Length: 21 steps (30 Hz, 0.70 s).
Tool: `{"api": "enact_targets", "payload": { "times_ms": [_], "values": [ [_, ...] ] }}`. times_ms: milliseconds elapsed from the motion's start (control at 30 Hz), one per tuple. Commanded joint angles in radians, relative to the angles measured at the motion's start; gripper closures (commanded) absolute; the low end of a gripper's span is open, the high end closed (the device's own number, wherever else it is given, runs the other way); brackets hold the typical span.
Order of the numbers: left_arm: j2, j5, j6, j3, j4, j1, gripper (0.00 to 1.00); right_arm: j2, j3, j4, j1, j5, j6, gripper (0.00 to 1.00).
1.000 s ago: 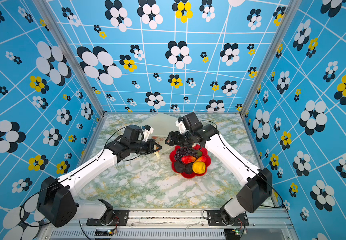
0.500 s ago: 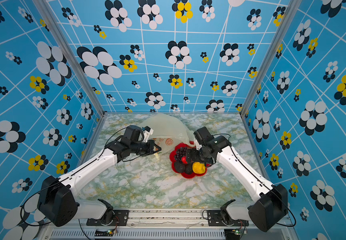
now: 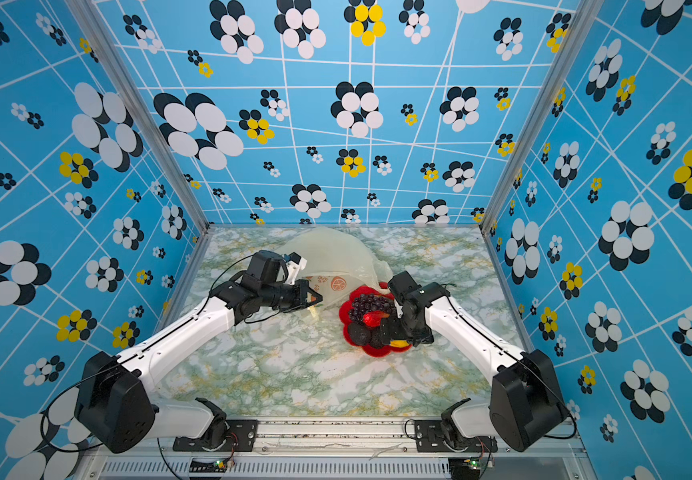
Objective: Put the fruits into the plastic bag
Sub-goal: 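Open the right gripper to drop the fruit and withdraw toward the plate, then grasp the yellow fruit on the plate with the right gripper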
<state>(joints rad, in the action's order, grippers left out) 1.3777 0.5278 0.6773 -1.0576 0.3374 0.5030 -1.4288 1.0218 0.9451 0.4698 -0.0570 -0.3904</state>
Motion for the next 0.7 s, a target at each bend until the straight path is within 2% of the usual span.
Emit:
{"api": "enact_targets", "payload": {
  "times_ms": [0, 267, 467, 667],
  "values": [
    [-0.025, 0.01, -0.021, -0.013, 0.027, -0.008, 1.0, -0.047, -0.007, -0.043, -0.013, 0.02, 0.022, 0.09],
    [-0.026, 0.006, -0.023, -0.01, 0.028, -0.009, 1.0, -0.094, -0.002, -0.066, -0.014, 0.012, 0.03, 0.22],
    [-0.02, 0.008, -0.023, -0.015, 0.027, -0.009, 1.0, -0.074, -0.003, -0.065, -0.017, 0.026, 0.027, 0.43],
    [-0.023, 0.009, -0.024, -0.013, 0.027, -0.008, 1.0, -0.022, 0.007, -0.037, -0.017, 0.045, 0.028, 0.56]
  ]
}}
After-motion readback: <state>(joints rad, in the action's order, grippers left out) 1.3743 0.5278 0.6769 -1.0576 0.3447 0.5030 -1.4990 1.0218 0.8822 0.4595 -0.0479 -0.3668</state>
